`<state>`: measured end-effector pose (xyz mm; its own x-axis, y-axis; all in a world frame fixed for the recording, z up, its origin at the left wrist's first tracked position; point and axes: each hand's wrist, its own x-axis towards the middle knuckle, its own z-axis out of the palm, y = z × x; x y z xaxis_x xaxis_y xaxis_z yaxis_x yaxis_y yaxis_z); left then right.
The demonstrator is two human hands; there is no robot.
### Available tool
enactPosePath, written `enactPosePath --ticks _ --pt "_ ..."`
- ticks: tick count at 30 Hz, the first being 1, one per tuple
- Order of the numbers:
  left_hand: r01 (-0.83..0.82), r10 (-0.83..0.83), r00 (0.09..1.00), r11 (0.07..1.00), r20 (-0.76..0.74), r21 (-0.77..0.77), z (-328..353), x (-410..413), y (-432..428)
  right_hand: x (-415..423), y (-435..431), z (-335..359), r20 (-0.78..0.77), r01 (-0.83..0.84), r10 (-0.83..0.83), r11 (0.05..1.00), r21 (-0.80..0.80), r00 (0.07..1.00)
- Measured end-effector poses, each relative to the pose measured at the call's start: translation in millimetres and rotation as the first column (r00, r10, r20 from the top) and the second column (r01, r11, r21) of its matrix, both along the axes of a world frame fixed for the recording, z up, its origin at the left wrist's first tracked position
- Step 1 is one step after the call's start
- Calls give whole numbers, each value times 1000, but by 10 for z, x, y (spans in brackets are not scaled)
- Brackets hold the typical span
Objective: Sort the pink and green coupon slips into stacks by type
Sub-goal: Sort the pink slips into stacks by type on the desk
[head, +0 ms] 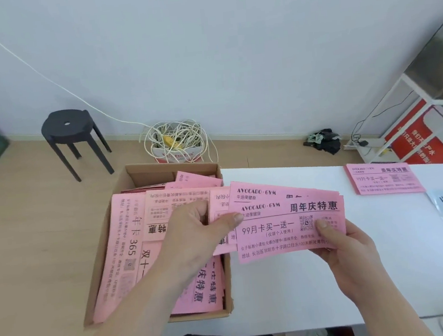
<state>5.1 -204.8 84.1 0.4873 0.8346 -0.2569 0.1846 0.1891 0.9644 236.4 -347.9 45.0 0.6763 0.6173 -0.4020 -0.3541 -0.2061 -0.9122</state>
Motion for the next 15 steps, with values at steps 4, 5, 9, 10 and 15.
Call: enactPosePath --ticks 4,5,9,10,15 --pt "136 -118 976 987 -183 91 -195 483 -162 472 -349 -38 42 125 -124 992 -22 991" --pt "164 -148 966 985 -214 55 -247 610 -209 609 -447 -60 47 164 -163 986 -30 986" --pt "197 -200 941 980 -274 -39 -536 1085 -379 1104 -826 -227 88 252 -244 963 -92 966" --pt "172 -180 944 984 -276 -51 -607 1189 -426 1204 -902 -289 98 263 -253 959 -108 962" --pt "90 -116 948 991 -297 -97 -1008 1582 -708 1487 -1145 -662 107 220 -203 957 -187 973"
